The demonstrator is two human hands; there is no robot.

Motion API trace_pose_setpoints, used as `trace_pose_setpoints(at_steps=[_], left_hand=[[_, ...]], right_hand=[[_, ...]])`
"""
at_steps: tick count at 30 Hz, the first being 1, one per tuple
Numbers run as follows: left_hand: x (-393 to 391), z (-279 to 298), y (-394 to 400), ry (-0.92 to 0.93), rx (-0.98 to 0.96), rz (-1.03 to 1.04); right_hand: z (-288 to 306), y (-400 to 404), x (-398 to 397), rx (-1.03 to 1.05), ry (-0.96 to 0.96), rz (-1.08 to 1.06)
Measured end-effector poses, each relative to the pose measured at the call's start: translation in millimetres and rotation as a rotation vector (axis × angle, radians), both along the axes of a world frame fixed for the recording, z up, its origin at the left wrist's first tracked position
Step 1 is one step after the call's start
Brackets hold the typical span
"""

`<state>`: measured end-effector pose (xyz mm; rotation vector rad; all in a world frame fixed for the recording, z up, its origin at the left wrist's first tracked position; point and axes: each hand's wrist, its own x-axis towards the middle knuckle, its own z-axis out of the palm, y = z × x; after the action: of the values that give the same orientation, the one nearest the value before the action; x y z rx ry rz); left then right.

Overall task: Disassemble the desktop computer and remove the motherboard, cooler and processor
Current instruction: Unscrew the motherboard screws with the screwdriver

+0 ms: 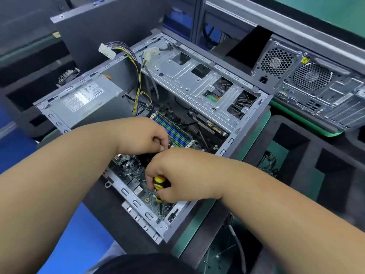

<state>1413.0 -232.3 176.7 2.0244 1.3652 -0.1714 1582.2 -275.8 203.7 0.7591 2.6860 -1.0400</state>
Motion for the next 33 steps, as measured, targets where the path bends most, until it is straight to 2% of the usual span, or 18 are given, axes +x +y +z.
trace_pose_setpoints(at_steps=[12,24,33], left_hand=[[1.4,-3.6,0.0,0.002,0.005,-0.002],[7.1,-10.4,-3.6,-0.005,-0.036,0.009],[9.7,0.4,-3.8,-0.191,-0.137,0.013]], right_hand=[[5.4,-2.2,1.1,0.002,-0.035,0.002],[9.9,-7.8,-1.1,0.099,-0.112,0.127],[16.9,-3.6,9.9,-0.169,0.076,-0.111]])
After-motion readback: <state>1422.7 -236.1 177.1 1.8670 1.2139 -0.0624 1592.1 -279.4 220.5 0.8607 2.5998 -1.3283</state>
